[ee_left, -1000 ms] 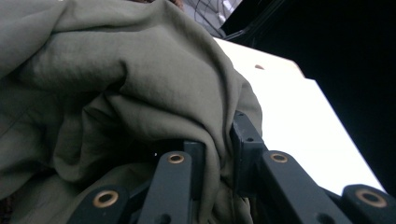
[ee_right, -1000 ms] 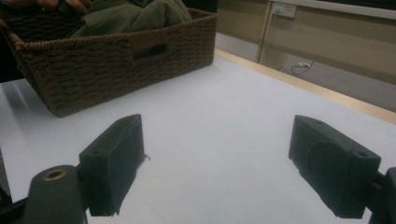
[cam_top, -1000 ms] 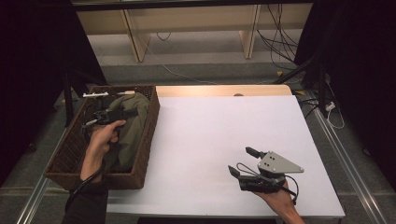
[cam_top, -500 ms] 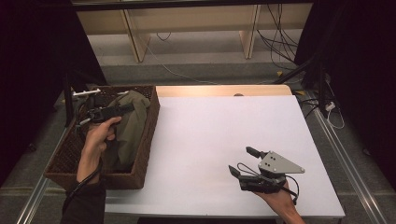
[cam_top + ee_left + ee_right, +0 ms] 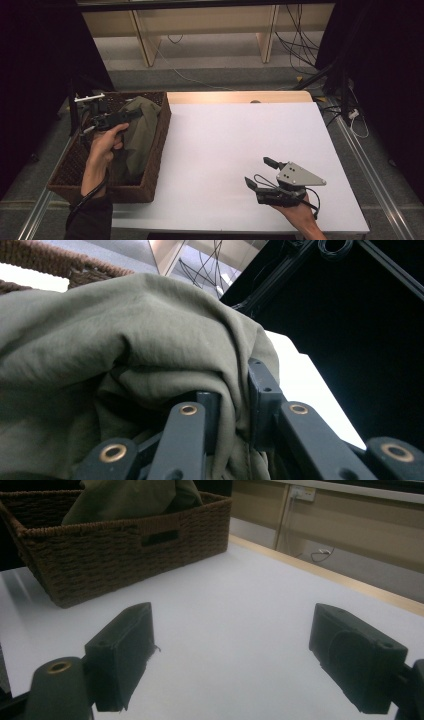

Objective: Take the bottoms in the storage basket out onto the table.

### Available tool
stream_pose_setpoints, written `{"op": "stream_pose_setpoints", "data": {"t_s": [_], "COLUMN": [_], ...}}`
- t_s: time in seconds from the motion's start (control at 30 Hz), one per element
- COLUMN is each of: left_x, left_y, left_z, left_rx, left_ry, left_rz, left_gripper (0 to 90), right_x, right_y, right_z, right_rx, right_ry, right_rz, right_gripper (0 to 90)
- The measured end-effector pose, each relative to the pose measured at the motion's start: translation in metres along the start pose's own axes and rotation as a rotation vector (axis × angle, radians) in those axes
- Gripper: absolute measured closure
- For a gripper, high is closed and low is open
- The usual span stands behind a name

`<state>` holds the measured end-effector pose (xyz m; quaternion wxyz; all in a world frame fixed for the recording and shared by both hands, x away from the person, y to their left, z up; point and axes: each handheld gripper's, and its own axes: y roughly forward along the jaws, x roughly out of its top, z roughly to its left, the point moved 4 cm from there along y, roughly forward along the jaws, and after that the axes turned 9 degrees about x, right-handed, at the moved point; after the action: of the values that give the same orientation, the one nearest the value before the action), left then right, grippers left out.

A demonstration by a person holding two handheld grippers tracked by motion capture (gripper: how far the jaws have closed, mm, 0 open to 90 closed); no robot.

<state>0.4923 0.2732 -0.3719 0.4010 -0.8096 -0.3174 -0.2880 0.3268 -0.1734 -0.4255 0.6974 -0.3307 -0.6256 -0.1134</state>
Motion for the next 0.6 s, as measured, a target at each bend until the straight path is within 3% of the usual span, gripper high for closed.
{"op": "stream_pose_setpoints", "data": {"t_s": [0.6], "left_x": [0.006], "left_y": [-0.010], "left_z": [-0.025], "left_rx": [-0.036], "left_ry": [0.058], "left_rz": [-0.042], "left_gripper": [79.0], "right_x": [0.000], "right_y": [0.000], "right_z": [0.000], "right_rx": [-0.001], "right_ry": [0.000], "right_rz": [-0.001], "right_gripper": [19.1]}}
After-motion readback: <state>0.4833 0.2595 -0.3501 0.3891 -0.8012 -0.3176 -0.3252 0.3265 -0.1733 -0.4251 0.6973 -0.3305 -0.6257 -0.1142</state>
